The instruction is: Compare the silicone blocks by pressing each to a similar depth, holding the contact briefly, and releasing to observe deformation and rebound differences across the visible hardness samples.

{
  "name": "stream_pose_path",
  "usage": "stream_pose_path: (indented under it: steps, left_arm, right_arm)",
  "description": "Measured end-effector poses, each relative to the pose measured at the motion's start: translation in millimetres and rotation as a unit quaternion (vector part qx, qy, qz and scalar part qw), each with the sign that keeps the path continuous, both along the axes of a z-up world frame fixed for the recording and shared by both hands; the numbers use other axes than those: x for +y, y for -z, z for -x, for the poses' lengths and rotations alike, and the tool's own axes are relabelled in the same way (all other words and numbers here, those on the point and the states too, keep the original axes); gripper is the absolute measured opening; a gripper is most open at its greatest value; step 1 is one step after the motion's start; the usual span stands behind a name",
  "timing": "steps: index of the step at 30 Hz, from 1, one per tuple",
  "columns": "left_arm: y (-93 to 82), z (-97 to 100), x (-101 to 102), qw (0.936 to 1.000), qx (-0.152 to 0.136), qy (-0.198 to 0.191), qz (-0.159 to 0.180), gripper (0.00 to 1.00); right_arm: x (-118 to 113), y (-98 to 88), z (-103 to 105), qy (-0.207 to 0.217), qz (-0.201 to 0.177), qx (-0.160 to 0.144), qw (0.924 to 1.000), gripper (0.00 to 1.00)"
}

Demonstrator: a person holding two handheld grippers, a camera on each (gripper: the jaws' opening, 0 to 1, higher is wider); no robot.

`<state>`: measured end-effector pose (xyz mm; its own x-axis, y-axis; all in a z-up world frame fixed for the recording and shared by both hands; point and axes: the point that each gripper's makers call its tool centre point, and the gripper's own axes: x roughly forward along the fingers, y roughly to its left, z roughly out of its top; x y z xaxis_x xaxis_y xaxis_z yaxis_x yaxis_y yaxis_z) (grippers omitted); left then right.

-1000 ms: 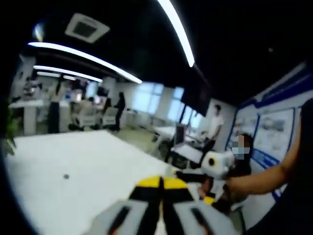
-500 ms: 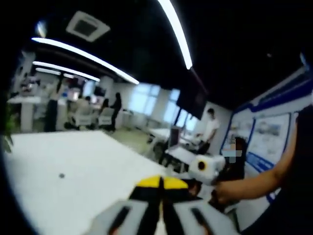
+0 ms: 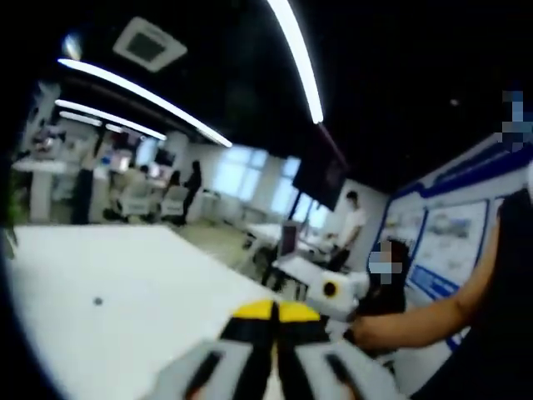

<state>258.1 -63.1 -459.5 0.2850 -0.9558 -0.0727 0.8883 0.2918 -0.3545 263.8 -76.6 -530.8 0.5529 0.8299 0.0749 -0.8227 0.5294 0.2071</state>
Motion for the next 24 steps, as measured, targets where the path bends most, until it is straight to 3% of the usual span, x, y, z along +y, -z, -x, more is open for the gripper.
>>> stream_pose_path:
  steps: [12, 17, 22, 24]
  left_arm:
    - [1.6, 1.8, 6.0, 0.9999, 0.003, -0.007, 0.01, 0.0]
    - [5.1, 5.6, 9.1, 1.0, 0.0, -0.005, 0.007, 0.0]
    - [12.7, 7.0, 11.5, 1.0, -0.002, -0.002, -0.004, 0.0]
    - [15.5, 6.4, 12.6, 1.0, -0.001, -0.004, -0.005, 0.0]
  right_arm:
    - [3.5, -8.5, 8.4, -0.015, -0.043, 0.015, 0.9989, 0.3]
    - [6.0, -5.0, 12.4, -0.028, -0.039, 0.026, 0.9985, 0.25]
    - [9.1, 3.0, 17.9, -0.043, -0.025, 0.067, 0.9965, 0.19]
    - [10.3, 3.2, 18.4, -0.041, -0.022, 0.07, 0.9964, 0.16]
